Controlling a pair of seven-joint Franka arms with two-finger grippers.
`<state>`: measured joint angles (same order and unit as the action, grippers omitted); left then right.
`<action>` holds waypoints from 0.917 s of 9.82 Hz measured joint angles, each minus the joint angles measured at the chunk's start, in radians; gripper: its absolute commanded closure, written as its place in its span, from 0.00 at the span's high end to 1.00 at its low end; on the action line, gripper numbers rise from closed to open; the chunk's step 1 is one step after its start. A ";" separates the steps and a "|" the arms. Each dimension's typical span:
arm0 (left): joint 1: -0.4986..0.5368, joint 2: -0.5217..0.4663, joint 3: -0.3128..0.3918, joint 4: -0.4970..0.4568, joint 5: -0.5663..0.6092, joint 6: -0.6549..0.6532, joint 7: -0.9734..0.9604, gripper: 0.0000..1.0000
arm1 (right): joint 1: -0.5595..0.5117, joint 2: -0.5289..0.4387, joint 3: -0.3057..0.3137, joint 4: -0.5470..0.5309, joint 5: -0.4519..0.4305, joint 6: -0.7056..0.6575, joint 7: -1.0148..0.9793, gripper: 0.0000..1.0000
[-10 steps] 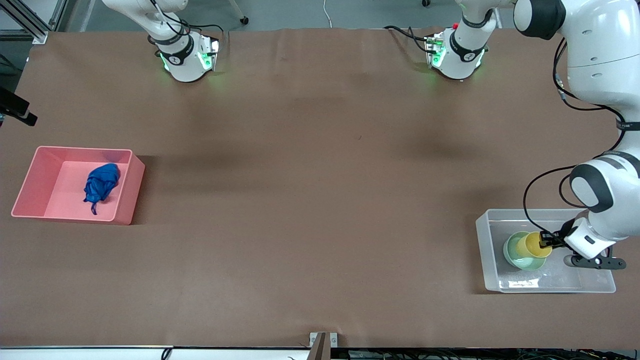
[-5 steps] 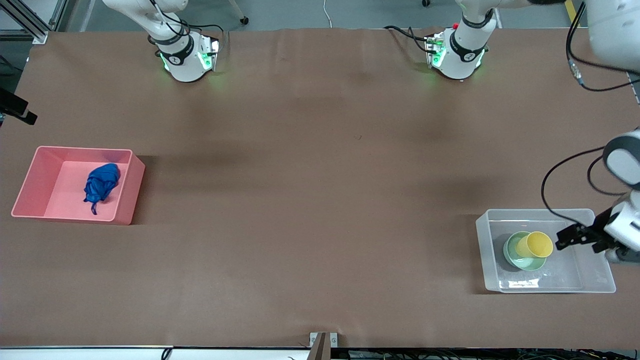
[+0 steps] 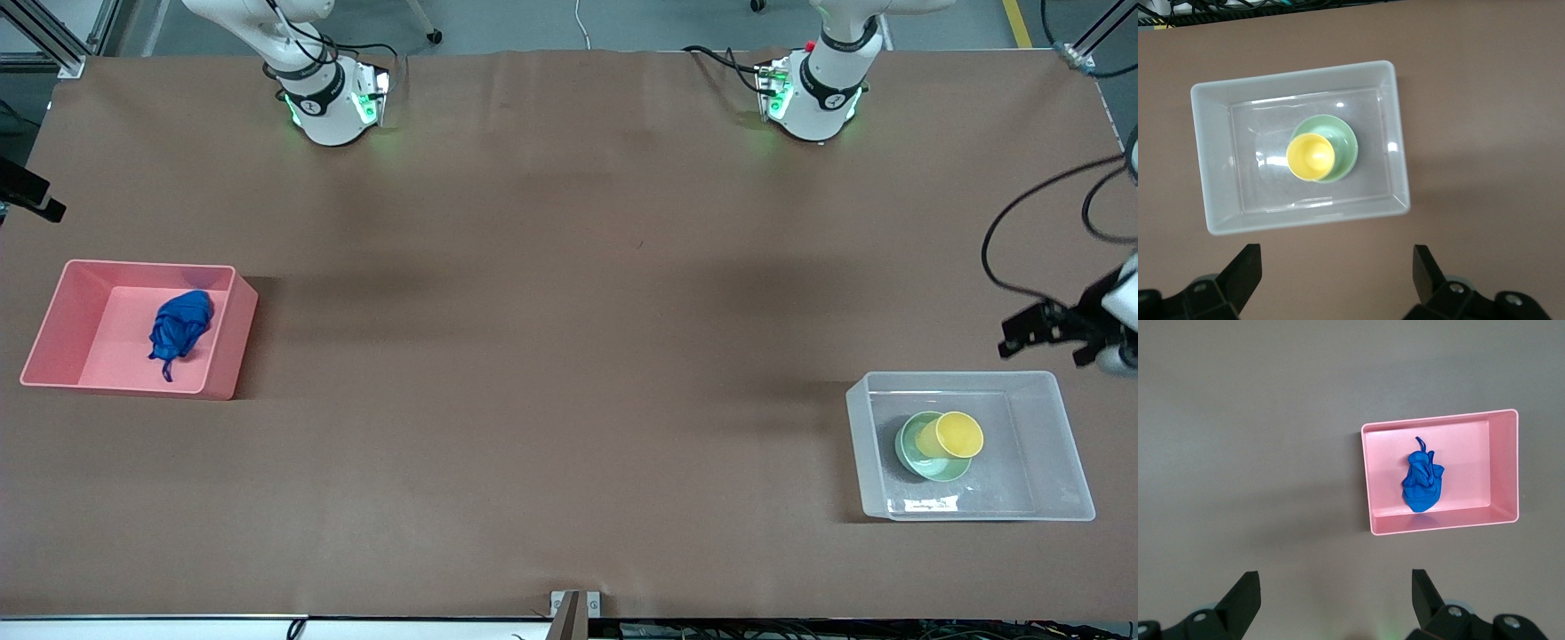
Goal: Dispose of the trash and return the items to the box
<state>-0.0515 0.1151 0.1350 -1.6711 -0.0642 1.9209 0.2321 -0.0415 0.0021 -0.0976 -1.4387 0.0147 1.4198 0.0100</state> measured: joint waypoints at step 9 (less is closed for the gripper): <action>0.015 -0.116 -0.071 0.173 0.069 -0.339 -0.110 1.00 | -0.001 0.001 -0.001 0.000 0.000 -0.003 0.000 1.00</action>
<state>-0.0366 -0.0013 0.0638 -1.4983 0.0046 1.5817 0.1217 -0.0422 0.0029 -0.0981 -1.4382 0.0147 1.4168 0.0100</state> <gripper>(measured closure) 0.000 0.000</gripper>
